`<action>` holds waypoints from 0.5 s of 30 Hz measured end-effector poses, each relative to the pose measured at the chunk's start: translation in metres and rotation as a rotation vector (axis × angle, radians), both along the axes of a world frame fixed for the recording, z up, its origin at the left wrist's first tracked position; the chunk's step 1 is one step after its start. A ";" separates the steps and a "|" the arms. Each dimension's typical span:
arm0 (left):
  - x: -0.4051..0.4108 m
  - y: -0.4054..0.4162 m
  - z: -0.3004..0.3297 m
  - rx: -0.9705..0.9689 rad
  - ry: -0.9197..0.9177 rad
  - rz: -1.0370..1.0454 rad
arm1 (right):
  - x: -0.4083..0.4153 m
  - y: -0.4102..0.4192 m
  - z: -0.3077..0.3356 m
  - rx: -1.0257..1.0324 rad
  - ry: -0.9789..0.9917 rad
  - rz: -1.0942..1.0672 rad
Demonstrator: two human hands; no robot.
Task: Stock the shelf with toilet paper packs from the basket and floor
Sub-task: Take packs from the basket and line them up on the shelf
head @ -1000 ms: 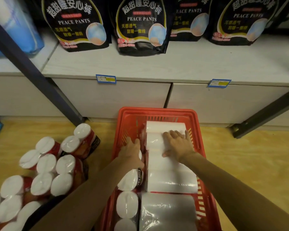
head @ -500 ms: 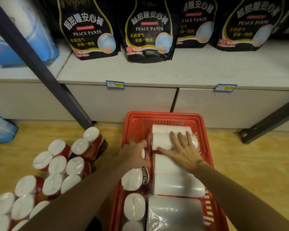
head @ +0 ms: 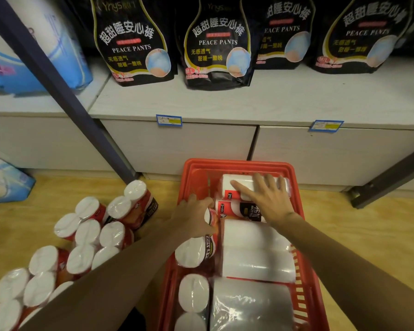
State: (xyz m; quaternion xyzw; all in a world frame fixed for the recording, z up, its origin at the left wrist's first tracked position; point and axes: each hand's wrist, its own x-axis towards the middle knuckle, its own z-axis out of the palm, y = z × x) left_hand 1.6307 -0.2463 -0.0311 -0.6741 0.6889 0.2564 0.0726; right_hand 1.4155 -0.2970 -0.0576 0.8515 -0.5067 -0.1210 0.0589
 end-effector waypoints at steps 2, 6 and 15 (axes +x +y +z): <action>0.002 -0.002 0.000 -0.014 0.024 0.006 | -0.001 0.001 -0.001 -0.016 -0.050 -0.030; 0.003 -0.009 0.005 -0.047 0.088 0.059 | -0.001 -0.001 0.003 -0.091 -0.244 -0.075; 0.002 -0.043 0.056 -0.140 0.146 0.177 | -0.001 -0.003 0.071 0.103 -0.462 -0.268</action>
